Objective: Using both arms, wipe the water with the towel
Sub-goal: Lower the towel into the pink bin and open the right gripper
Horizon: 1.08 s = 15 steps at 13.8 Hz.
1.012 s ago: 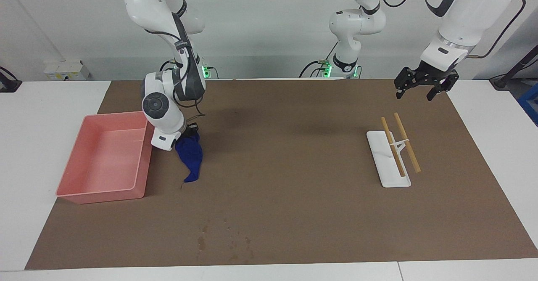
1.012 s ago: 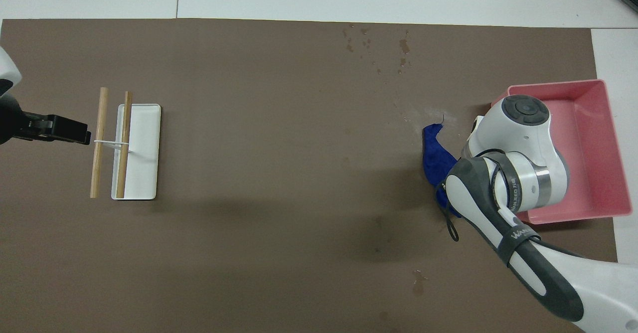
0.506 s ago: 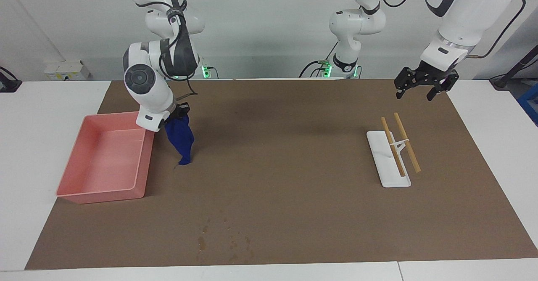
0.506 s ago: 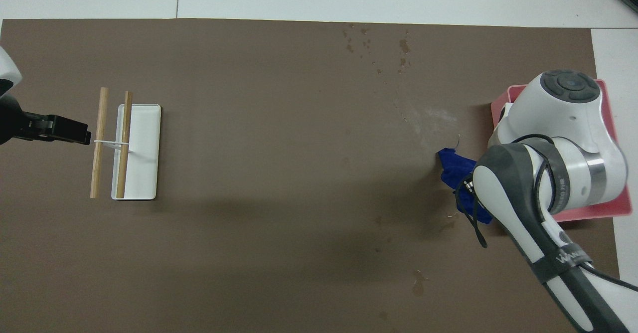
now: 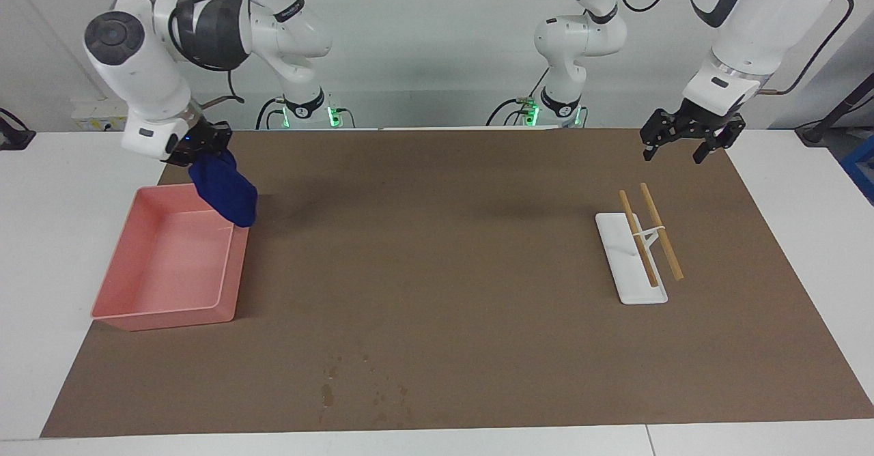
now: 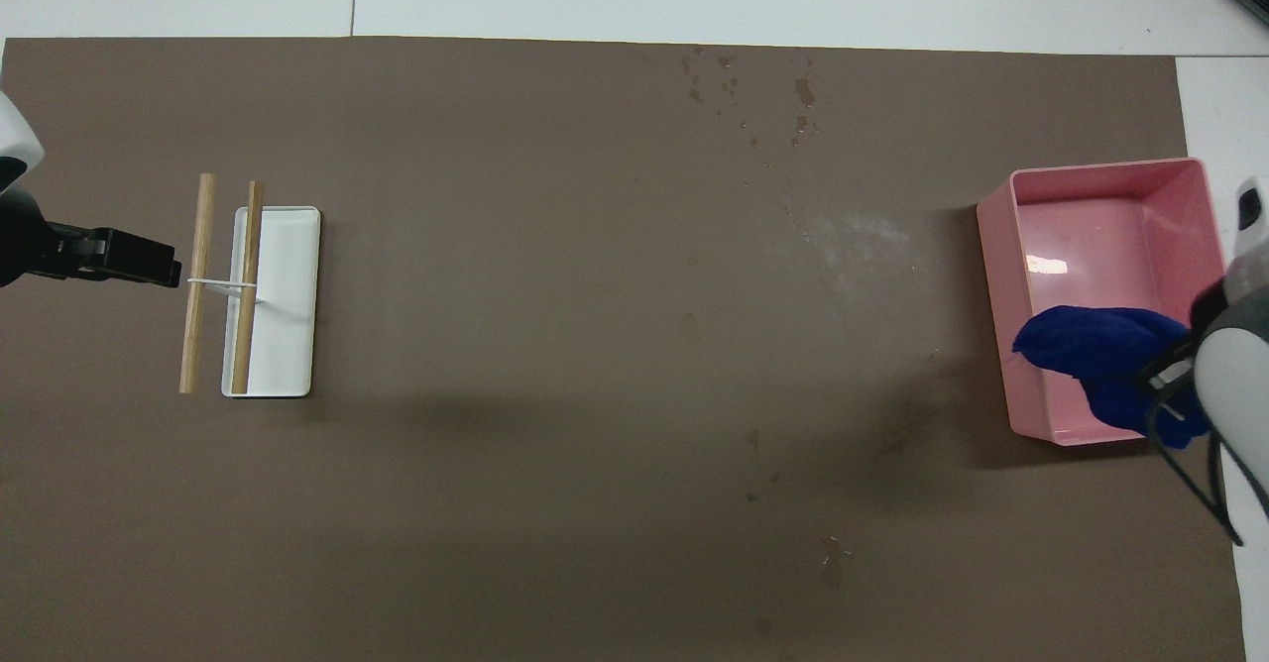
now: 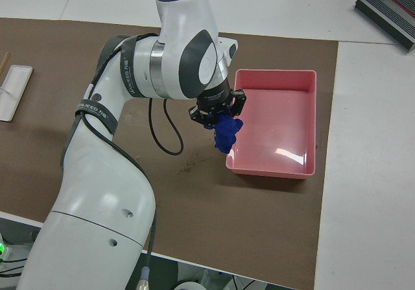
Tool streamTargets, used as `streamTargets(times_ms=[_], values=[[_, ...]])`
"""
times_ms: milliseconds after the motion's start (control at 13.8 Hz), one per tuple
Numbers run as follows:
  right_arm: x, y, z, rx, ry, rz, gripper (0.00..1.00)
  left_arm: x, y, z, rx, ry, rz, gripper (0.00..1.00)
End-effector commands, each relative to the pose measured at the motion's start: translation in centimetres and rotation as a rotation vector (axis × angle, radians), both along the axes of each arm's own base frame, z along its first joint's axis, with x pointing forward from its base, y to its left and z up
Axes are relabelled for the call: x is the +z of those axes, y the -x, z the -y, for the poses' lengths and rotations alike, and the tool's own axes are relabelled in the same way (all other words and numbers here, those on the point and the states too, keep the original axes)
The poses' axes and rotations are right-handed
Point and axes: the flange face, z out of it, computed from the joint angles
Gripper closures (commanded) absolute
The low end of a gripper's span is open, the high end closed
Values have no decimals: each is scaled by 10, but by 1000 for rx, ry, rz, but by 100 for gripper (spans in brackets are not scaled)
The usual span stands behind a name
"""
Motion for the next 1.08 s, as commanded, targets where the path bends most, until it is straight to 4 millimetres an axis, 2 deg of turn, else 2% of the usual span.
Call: streamTargets(times_ms=[0,145,289,506,723,795,867,939,1012], values=[[34,-9,27,90,48,25,100,1,4,-3,2,12,-7,0],[36,-13,40,141,61,57,100,1,4,-3,2,12,-8,0],[17,-18,52,155,71,127,100,2,4,-3,2,12,-7,0],[-23,-29,57,171,80,234,100,1,4,-3,2,12,-8,0],[-85,-55,69,110,48,242,100,2,4,-3,2,12,-7,0],[-94,-54,73,89,46,244,100,1,4,-3,2,12,-8,0],[-101,-53,67,65,45,238,98,1,4,-3,2,12,-8,0],[-100,-53,65,32,49,247,45,1,4,-3,2,12,-8,0],[-100,-53,64,29,49,248,0,1,4,-3,2,12,-8,0]])
